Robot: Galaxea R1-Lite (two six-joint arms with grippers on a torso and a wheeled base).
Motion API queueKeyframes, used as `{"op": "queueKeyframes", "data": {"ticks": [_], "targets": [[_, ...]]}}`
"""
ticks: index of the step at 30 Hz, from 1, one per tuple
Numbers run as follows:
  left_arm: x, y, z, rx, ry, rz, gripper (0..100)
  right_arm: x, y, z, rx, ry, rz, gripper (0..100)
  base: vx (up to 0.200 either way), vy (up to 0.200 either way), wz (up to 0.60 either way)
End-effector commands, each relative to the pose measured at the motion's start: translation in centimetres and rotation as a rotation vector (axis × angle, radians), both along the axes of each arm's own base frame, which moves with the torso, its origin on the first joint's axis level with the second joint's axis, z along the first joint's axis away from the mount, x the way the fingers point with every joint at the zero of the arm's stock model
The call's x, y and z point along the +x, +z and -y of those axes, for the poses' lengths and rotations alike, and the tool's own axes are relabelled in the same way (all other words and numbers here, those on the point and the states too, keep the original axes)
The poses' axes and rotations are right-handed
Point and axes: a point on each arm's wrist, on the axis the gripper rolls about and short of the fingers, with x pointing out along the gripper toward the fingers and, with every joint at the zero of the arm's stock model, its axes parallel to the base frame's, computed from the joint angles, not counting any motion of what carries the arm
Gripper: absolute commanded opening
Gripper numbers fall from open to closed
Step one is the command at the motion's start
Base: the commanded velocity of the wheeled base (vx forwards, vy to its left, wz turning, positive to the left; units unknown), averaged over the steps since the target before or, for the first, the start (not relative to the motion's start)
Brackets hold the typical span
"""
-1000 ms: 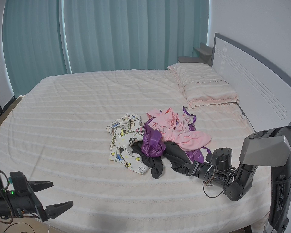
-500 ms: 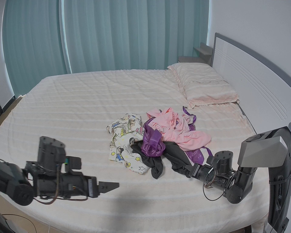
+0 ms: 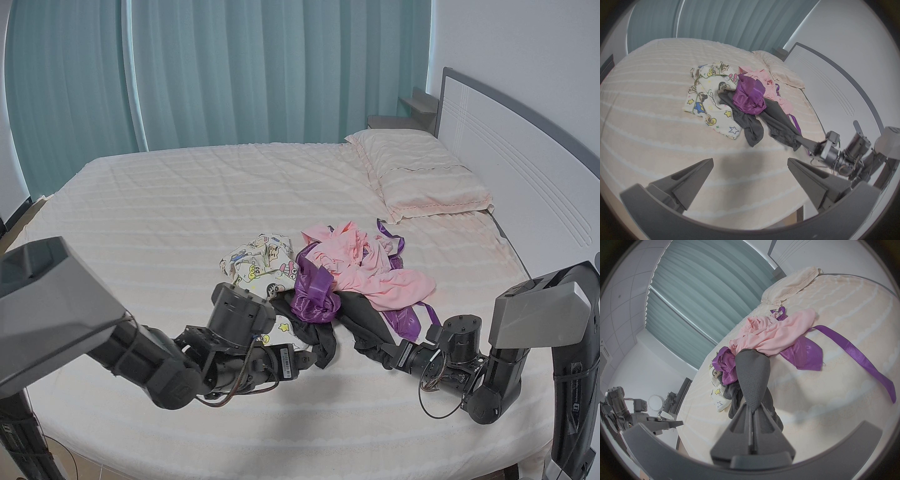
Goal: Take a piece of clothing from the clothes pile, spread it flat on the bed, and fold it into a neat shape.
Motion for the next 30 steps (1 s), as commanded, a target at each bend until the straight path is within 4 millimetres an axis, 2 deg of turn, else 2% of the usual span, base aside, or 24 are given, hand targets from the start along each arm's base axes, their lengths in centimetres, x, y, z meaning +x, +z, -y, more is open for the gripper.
{"op": "queueKeyframes", "data": {"ticks": [1,3,8,13,17,22,25,28,30], "targets": [[1.7,-2.6,2.0,-0.003,0.015,-0.042,100,-0.2,0.0,-0.1,-0.001,0.005,-0.002,0,0.0,0.0,0.0],[2.3,-3.4,2.7,-0.028,0.024,-0.062,100,-0.5,0.0,-0.3,0.002,0.013,0.005,0,0.0,0.0,0.0],[2.3,-3.6,3.0,-0.075,-0.016,-0.071,100,-0.7,0.0,-0.3,0.003,0.015,0.013,0,0.0,0.0,0.0],[3.1,-4.3,3.3,-0.225,-0.03,-0.054,100,-1.0,0.5,-0.6,0.009,0.024,0.028,0,0.0,0.0,0.0],[3.7,-5.2,2.2,-0.254,-0.004,-0.09,100,-1.2,0.8,-0.7,0.011,0.032,0.031,0,0.0,0.0,0.0],[5.1,-6.8,2.0,-0.245,0.024,-0.104,100,-2.1,1.7,-1.0,0.024,0.057,0.049,0,0.0,0.0,0.0],[6.2,-7.6,2.8,-0.252,0.023,-0.092,100,-2.8,2.2,-1.4,0.027,0.08,0.051,0,0.0,0.0,0.0],[7.8,-7.6,4.0,-0.265,0.026,-0.069,100,-3.3,2.6,-1.7,0.028,0.093,0.058,0,0.0,0.0,0.0],[8.0,-7.9,4.5,-0.242,0.024,-0.098,100,-3.7,3.3,-1.7,0.038,0.102,0.068,0,0.0,0.0,0.0]]}}
